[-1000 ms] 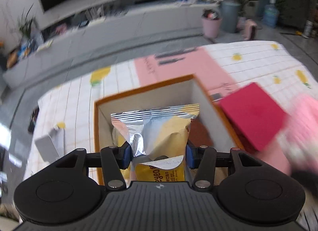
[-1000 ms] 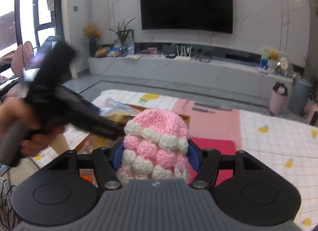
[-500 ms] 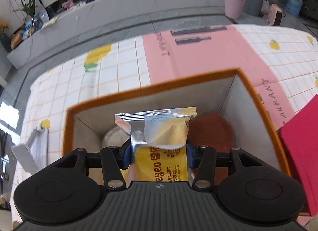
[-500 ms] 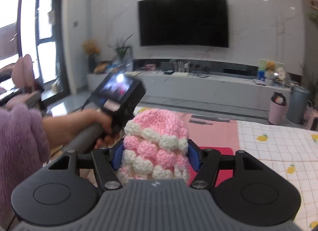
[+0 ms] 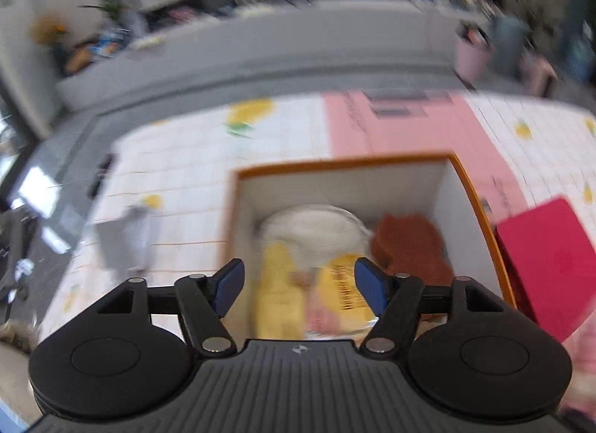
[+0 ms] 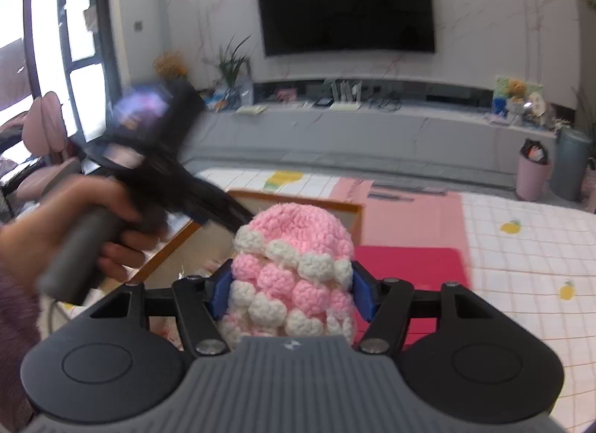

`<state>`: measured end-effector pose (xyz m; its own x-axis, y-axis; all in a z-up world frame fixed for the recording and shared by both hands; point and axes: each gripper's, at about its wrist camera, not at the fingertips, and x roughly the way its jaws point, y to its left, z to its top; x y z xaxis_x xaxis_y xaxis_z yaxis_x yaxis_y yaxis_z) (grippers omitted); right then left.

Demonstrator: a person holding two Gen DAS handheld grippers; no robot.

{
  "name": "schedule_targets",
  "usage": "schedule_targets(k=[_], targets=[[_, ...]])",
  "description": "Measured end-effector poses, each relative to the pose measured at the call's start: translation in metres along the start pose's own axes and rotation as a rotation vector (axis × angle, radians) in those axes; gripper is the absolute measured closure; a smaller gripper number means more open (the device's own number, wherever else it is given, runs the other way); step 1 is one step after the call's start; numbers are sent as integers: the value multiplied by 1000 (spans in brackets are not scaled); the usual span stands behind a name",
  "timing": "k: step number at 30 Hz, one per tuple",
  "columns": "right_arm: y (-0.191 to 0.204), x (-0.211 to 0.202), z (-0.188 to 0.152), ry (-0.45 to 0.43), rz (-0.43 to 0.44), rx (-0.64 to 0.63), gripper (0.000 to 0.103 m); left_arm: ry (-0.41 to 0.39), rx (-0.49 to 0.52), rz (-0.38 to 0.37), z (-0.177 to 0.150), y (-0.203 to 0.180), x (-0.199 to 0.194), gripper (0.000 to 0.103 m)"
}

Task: Organize soft objects
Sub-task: 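Drop the snack packet with the left tool while the right tool releases the hat into the box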

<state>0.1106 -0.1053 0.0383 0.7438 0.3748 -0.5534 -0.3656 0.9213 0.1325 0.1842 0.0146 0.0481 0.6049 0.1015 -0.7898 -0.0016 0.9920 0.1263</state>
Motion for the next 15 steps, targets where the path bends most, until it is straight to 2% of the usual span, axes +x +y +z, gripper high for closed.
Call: schedule_targets(k=[3,6,11,15], targets=[[20,19,0,74,44,-29,40,-98,-47,100,-21,17,-40,17],[43,37,-3,142,51,-87,40,-157,-70,112,-40,29,-62,17],[64,70,-7,264,58,-95,40,-182,-45,109,-57,46,-64,17],[82,93,-15,342,100,-102,40,-177,-99,109,-57,63,-53,18]])
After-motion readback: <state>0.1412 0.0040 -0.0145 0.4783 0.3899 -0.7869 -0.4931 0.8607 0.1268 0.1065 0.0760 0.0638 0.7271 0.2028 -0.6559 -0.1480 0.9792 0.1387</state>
